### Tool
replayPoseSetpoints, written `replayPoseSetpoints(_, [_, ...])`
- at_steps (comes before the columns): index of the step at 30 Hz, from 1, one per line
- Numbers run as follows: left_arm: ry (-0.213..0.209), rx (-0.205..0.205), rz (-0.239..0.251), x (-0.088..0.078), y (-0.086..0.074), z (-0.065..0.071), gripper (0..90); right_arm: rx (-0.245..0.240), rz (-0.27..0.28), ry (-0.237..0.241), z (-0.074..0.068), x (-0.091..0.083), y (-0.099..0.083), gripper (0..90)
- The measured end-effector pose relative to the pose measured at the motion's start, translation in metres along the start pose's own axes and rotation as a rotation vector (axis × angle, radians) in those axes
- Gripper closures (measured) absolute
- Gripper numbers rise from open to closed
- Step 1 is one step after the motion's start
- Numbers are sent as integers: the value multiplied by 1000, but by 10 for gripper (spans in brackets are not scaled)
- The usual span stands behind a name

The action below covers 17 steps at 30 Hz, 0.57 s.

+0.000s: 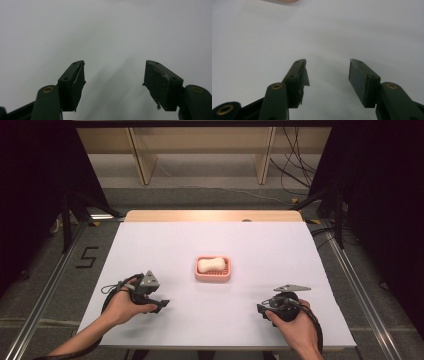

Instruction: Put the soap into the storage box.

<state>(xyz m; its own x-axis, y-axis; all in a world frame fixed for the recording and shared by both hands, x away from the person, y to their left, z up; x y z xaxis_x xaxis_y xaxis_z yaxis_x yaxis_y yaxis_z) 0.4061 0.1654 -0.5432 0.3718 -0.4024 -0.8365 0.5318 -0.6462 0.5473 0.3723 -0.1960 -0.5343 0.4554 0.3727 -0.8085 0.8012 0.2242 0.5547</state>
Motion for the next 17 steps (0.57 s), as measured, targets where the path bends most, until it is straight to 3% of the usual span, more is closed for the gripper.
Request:
replayPoseSetpoints(2, [9,-25,11,0,-11,-1,331,1,2,-7,0,1,1,484])
replayPoseSetpoints(3, [12,-52,29,0,-18,-1,331,-26,0,-29,3,2,0,484])
replayPoseSetpoints(5, [21,-56,24,-1,-22,-3,332,-28,2,-30,3,2,1,484])
replayPoseSetpoints(6, [41,-89,65,-2,-24,-5,334,-39,3,-24,3,3,2,484])
replayPoseSetpoints(13, [73,-91,97,-9,-30,-10,341,-37,5,-4,-3,4,5,483])
replayPoseSetpoints(14, [74,-112,108,-10,-29,-10,341,-33,17,11,-4,5,7,483])
replayPoseSetpoints(15, [73,-93,105,-12,-29,-11,343,-33,5,4,-4,4,7,482])
replayPoseSetpoints(17, [68,-108,106,-16,-30,-12,345,-20,6,-12,-4,5,8,481])
Point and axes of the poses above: each handheld gripper's, and its own axes: x roughly forward along the jaws, y roughly out of its top, z roughly to its right, the point moved 9 cm from there along x, roughly forward along the jaws, and after that the axes turned 3 degrees about -z, right-handed, at the moved point
